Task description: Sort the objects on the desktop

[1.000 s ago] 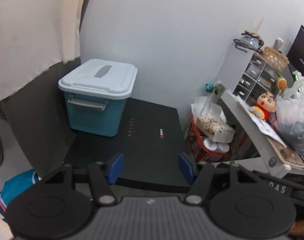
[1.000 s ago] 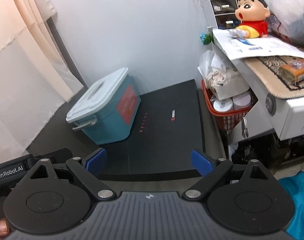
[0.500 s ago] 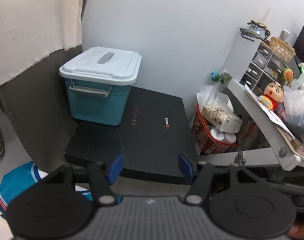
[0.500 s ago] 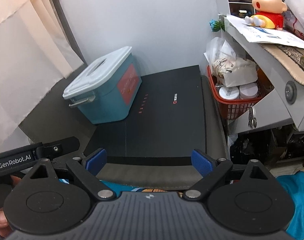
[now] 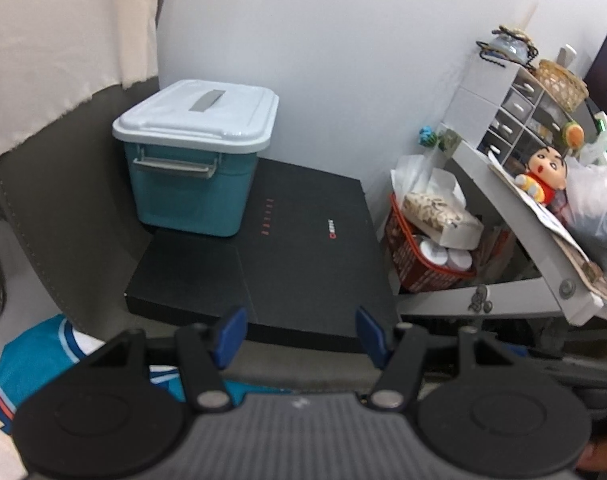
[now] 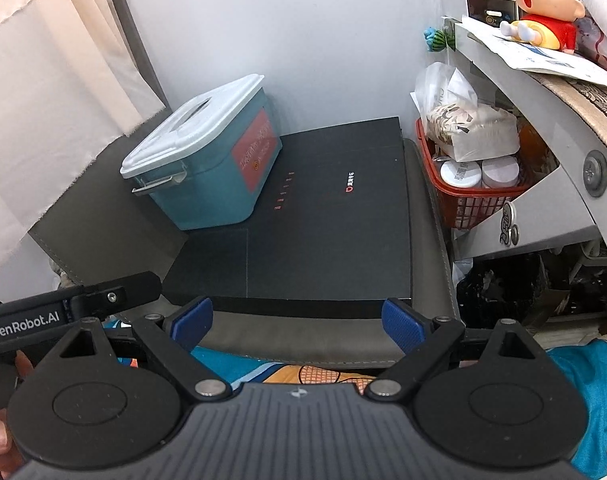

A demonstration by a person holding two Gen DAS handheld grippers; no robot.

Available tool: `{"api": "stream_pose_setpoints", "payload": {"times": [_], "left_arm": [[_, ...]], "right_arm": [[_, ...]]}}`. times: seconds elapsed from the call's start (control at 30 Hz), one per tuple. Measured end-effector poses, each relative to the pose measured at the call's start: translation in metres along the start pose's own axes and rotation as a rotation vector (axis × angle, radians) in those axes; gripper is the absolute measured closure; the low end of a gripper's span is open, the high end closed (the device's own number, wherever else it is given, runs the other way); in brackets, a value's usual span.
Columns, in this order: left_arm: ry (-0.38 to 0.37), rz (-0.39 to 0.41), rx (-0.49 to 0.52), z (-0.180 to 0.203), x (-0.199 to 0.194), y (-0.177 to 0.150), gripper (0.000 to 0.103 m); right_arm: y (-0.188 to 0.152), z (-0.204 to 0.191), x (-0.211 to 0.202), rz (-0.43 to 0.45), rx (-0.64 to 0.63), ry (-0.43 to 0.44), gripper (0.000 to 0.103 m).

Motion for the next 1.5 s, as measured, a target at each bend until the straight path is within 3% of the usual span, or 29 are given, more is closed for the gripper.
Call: {"api": "stream_pose_setpoints", "payload": {"times": [1.5], "left_arm": [[0.024,0.006,0.037,0.0058,0.0006,0.0001,0.041]], "right_arm": [[0.0016,-0.0017,-0.0007,0.003,-0.006,-0.002,0.008]]}}
Point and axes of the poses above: each gripper's, at about its wrist camera, not at the fingertips, and x roughly the way its jaws point, z to its right, y to its top, the point moved 9 cm from there along x, roughly the way its jaws point, and after that the axes turned 4 degrees about z, right-handed, at the moved point
